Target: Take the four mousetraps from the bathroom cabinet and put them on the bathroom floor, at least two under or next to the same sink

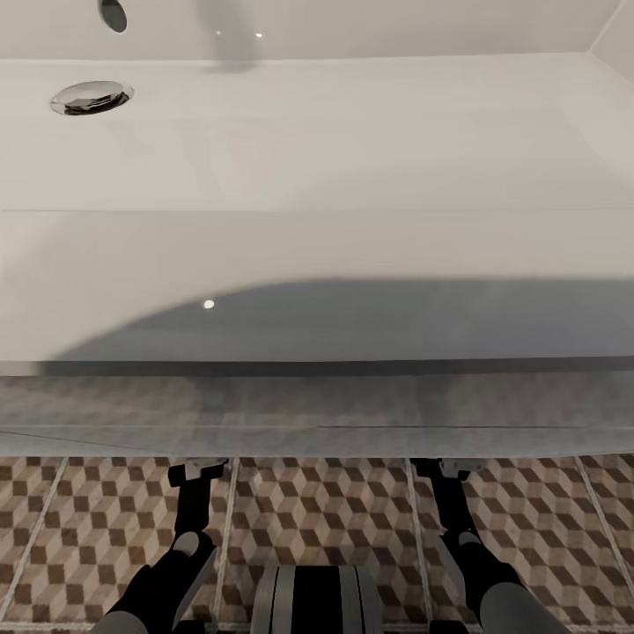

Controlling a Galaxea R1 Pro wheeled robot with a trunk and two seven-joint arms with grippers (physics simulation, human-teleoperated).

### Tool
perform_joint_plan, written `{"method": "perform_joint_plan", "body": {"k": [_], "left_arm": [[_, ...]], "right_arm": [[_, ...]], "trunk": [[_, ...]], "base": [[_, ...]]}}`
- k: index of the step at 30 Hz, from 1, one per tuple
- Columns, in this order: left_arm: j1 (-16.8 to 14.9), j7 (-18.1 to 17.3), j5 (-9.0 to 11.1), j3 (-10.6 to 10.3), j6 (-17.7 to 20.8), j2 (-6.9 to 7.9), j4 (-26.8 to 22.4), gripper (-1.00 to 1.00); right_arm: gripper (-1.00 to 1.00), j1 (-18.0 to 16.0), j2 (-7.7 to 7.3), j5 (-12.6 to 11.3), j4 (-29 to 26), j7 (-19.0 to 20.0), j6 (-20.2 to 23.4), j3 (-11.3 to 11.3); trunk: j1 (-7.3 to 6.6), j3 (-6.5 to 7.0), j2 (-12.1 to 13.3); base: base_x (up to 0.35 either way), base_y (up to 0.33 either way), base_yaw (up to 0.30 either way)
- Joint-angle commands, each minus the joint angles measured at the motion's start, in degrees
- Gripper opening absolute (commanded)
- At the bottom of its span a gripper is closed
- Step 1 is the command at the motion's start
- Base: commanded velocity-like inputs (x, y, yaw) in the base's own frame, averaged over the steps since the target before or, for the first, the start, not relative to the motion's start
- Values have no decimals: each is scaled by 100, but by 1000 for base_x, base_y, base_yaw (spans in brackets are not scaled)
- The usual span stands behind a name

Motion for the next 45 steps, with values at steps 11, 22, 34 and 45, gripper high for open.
{"method": "perform_joint_plan", "body": {"k": [11, 22, 34, 45], "left_arm": [[-4, 65, -32, -18, 4, 5, 8, -100], [-3, 95, -15, -36, 0, -12, -48, -100], [0, 110, -3, -32, -54, -12, -61, -100], [0, 117, -2, -52, -37, -18, -58, -100]], "right_arm": [[-100, 4, 5, 43, 2, 10, -8, -35], [-100, 4, 5, 51, 2, 10, 1, -35], [-100, 4, 5, 37, 2, 10, 42, -35], [-100, 4, 5, 19, 2, 10, 27, -47]], "trunk": [[-1, -3, -1], [-1, -3, -1], [-1, -3, -1], [-1, -3, -1]], "base": [[0, 0, 0], [0, 0, 0], [0, 0, 0], [0, 0, 0]]}}
